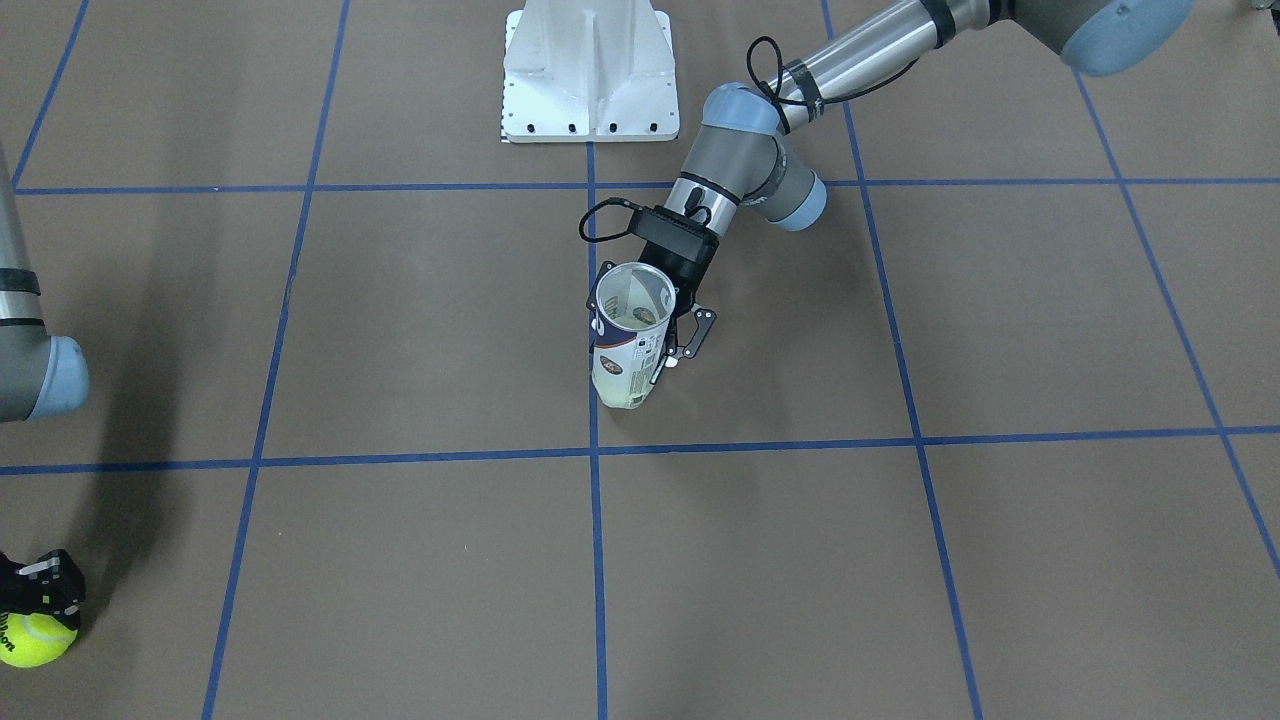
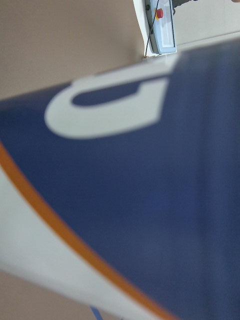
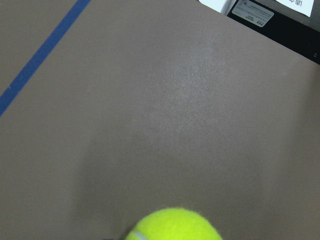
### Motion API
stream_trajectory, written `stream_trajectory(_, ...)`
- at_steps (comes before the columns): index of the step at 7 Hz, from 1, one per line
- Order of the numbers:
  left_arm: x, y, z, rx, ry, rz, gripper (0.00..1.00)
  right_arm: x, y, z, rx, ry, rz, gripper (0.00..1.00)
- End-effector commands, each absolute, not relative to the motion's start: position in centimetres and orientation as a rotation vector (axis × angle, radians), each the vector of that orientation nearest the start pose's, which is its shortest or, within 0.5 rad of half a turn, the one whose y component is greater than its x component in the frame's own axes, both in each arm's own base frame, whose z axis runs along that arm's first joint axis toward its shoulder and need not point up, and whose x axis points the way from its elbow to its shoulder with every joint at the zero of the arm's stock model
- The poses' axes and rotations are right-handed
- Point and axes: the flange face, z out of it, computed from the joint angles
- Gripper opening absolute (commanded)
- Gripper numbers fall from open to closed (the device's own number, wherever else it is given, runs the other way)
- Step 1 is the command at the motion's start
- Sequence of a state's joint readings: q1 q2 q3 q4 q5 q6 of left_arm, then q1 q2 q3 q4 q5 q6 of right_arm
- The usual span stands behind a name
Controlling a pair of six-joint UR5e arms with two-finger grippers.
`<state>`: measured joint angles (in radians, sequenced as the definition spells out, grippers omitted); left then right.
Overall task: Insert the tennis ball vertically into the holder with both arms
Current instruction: 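Lower the right gripper onto the second yellow ball, then lift the yellow ball and carry it over the can with the right gripper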
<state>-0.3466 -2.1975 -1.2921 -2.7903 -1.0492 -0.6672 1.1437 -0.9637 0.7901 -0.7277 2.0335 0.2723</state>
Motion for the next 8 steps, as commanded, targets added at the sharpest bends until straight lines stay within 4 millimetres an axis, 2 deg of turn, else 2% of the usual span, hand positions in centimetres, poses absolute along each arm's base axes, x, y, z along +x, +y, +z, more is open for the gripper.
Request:
stream_trajectory(1, 59.8, -41.2, 26.8, 1.221, 0.998, 0.025, 0.8, -21.6, -75.1, 53.3, 0.482, -0.696, -0.284, 0.0)
stream_trajectory(2, 59.7, -41.1, 26.8, 1.222, 1.0, 0.024, 0.8, -18.8, -76.3, 44.9, 0.431, -0.781, -0.261, 0.0)
stream_trajectory(3, 59.8, -41.2, 26.8, 1.221, 0.998, 0.025, 0.8, -19.0, -75.9, 36.0, 0.373, -0.869, -0.214, 0.0)
stream_trajectory(4, 59.6, -41.4, 26.8, 1.223, 0.997, 0.022, 0.8, -20.9, -74.7, 29.1, 0.351, -0.947, -0.095, 0.0)
stream_trajectory(6, 59.6, -41.4, 26.8, 1.223, 0.997, 0.022, 0.8, -29.5, -69.1, 16.8, 0.247, -1.103, -0.019, 0.0)
stream_trajectory(8, 59.5, -41.5, 26.9, 1.229, 0.985, 0.033, 0.8, -35.4, -62.4, 4.8, 0.163, -1.138, -0.009, 0.0)
